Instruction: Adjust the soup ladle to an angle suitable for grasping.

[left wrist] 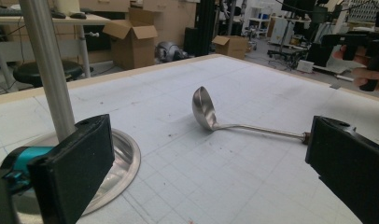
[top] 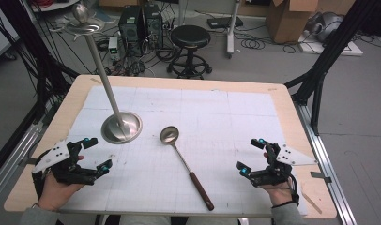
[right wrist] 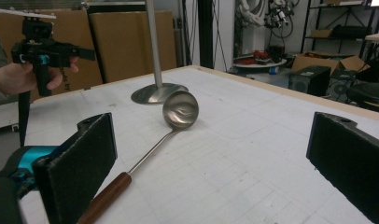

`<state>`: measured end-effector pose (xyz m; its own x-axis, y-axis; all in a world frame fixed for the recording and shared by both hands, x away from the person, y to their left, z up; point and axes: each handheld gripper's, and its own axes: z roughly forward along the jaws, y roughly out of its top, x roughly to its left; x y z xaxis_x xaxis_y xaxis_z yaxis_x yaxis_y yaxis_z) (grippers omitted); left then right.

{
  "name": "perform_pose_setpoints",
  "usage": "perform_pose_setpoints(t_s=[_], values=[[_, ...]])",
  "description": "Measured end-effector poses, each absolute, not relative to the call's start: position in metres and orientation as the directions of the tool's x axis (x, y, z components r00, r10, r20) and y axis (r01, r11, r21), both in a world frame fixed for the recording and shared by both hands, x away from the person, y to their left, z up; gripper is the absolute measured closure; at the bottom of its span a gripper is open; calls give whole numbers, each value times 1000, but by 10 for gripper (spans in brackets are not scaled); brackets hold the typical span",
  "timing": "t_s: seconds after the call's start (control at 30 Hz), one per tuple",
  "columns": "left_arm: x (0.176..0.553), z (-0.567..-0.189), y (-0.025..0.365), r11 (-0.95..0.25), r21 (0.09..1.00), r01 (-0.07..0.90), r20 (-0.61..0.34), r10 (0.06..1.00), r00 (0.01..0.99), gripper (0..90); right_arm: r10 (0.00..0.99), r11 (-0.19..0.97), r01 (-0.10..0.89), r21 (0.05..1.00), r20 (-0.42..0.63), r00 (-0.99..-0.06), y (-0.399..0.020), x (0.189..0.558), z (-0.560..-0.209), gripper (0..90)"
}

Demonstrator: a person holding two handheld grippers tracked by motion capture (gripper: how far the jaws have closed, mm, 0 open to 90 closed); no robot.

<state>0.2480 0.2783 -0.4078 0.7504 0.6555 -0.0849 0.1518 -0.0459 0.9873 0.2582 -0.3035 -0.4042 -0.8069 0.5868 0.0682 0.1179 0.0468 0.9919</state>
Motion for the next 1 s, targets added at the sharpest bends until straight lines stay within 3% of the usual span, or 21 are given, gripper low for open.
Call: perform_pose_setpoints(t_s=[0.4, 0.5, 0.73, 0.77, 0.83, 0.9, 0.93, 1.0], values=[[249, -409, 277, -61, 986, 158, -79, 659, 748, 17, 578, 53, 133, 990, 78, -812, -301, 259, -404, 9], [249, -409, 277, -66, 985, 158, -76, 658, 749, 17, 563, 59, 129, 990, 74, -823, -300, 257, -403, 89], [249, -409, 276, -77, 986, 151, -64, 656, 752, 17, 542, 112, 116, 987, 37, -839, -293, 252, -398, 509], [249, -409, 276, -77, 986, 151, -64, 656, 752, 17, 542, 112, 116, 987, 37, -839, -293, 252, -398, 509], [248, -408, 276, -74, 987, 146, -62, 658, 751, 17, 527, 141, 123, 982, 31, -849, -286, 250, -396, 697], [249, -409, 276, -77, 986, 150, -63, 659, 749, 17, 523, 150, 120, 981, 25, -852, -284, 249, -396, 741], [249, -409, 276, -78, 985, 154, -65, 660, 748, 17, 520, 158, 117, 981, 18, -854, -279, 248, -395, 854], [249, -409, 276, -78, 985, 157, -67, 660, 748, 17, 514, 171, 131, 977, 25, -858, -275, 246, -394, 896]])
